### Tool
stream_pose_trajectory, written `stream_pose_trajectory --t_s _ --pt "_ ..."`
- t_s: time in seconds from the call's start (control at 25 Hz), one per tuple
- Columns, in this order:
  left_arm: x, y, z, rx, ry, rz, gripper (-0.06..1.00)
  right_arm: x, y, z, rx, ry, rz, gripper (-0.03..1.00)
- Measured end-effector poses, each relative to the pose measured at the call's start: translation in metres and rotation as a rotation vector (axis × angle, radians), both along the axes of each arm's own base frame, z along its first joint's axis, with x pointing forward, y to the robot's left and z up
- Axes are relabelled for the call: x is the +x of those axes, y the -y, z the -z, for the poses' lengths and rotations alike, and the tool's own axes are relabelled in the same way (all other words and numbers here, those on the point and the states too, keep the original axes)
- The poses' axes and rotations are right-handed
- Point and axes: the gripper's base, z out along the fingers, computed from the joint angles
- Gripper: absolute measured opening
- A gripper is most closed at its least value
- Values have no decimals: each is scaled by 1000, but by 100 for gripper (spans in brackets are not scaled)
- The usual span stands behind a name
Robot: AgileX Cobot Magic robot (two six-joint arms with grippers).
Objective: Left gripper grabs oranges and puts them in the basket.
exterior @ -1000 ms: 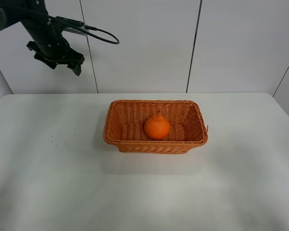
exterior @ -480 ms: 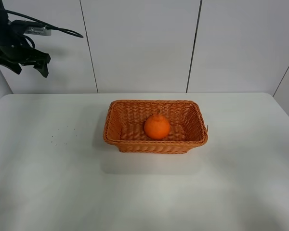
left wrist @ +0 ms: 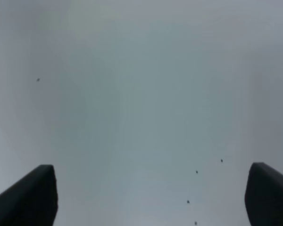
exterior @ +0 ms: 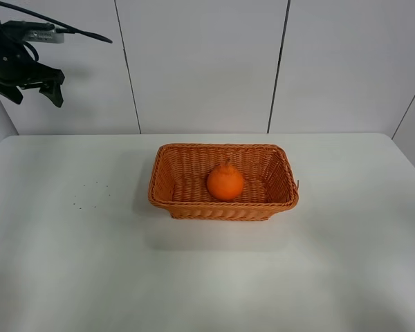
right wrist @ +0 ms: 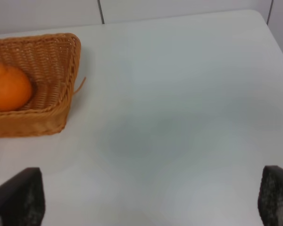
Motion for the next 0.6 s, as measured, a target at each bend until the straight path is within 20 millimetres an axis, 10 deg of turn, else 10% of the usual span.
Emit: stream_pose_trajectory --t_s 0.6 --pt "-142 11 -102 25 242 11 89 0 0 0 0 0 0 69"
